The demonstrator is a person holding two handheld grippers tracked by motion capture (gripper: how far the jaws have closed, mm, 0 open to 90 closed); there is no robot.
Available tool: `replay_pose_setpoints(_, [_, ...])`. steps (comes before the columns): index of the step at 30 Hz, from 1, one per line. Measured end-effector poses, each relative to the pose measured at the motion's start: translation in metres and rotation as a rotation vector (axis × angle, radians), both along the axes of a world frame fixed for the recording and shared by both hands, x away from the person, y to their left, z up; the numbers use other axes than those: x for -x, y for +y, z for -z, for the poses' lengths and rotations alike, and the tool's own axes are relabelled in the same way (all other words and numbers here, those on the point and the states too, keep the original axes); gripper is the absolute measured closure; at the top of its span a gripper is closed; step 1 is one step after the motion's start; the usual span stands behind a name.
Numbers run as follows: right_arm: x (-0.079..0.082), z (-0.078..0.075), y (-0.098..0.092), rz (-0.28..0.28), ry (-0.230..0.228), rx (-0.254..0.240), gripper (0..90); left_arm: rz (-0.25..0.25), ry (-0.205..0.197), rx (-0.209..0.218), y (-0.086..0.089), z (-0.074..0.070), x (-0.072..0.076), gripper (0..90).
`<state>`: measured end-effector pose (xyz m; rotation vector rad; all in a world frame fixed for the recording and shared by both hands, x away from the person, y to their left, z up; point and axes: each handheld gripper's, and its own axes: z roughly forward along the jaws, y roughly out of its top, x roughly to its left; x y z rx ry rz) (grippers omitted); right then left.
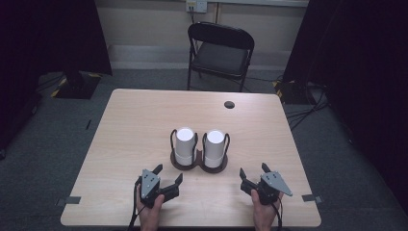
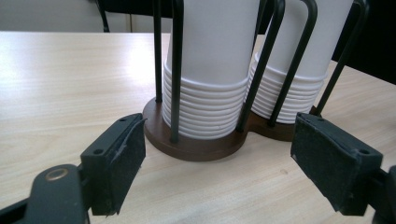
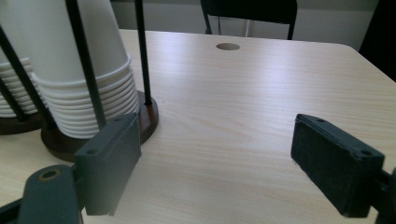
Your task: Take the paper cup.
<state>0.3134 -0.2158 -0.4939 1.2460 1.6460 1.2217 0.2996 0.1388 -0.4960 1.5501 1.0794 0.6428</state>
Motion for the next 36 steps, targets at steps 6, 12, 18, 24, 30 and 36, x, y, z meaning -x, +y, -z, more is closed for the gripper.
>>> replay_pose_setpoints(6, [0.001,0.000,0.000,-0.002,-0.005,0.002,17.5,0.023,0.036,0.010,0.002,-0.001,0.002,17.9])
replay_pose_setpoints(12, [0.001,0.000,0.000,0.000,0.000,0.002,17.9,0.059,0.043,0.025,0.002,-0.005,0.004,17.8])
replay_pose_setpoints(18, [0.001,0.000,0.000,-0.005,0.010,-0.004,18.0,0.090,0.042,0.004,-0.003,-0.012,0.004,16.3])
replay_pose_setpoints(24, [0.002,0.000,-0.001,-0.018,0.004,-0.017,17.9,0.151,0.046,0.004,-0.009,-0.019,-0.001,19.7])
replay_pose_setpoints(30, [0.001,0.000,-0.003,-0.023,0.010,-0.029,17.9,0.201,0.018,-0.012,-0.015,-0.025,-0.003,21.5])
replay_pose_setpoints(36, [0.001,0.000,-0.003,-0.020,0.010,-0.031,17.9,0.282,0.029,0.006,-0.021,-0.030,-0.009,25.1])
